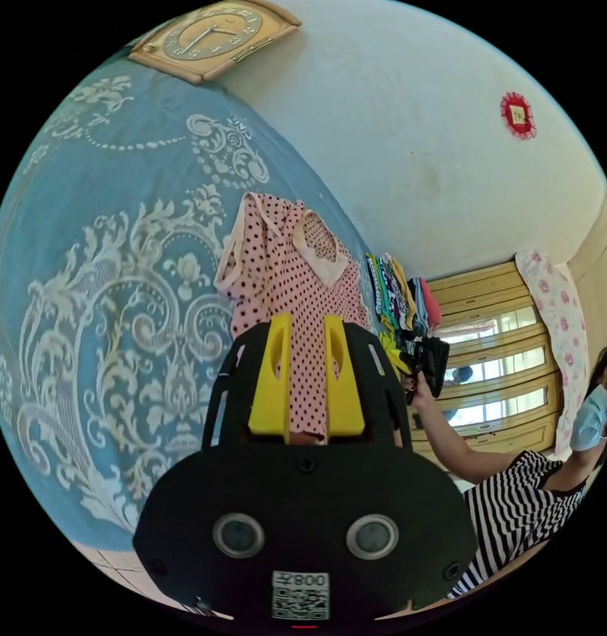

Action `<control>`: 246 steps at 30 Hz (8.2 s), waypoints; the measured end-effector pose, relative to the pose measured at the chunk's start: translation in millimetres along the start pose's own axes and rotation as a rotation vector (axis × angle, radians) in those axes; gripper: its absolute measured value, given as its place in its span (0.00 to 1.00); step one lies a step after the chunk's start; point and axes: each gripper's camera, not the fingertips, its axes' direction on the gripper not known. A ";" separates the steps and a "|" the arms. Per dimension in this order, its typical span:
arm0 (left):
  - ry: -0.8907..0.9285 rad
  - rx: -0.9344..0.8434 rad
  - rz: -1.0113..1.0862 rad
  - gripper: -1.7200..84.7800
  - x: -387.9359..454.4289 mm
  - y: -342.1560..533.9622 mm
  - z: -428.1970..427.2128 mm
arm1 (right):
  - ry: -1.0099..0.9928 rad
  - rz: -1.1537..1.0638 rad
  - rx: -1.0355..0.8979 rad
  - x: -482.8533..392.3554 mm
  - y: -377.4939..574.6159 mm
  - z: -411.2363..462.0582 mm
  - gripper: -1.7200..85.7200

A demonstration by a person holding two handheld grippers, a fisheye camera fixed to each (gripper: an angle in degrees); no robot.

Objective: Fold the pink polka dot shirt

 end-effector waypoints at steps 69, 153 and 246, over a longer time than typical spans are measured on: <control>-0.408 -0.135 0.705 0.04 171.6 -211.5 254.3 | 0.588 -0.749 -0.319 -177.3 -357.3 380.4 0.09; -0.315 -0.150 0.712 0.11 206.6 -256.0 335.2 | 0.687 -0.601 -0.059 -128.9 -370.2 370.8 0.03; -0.675 0.050 0.450 0.03 162.8 -256.5 219.7 | 0.718 -0.617 0.022 -173.2 -350.4 302.6 0.03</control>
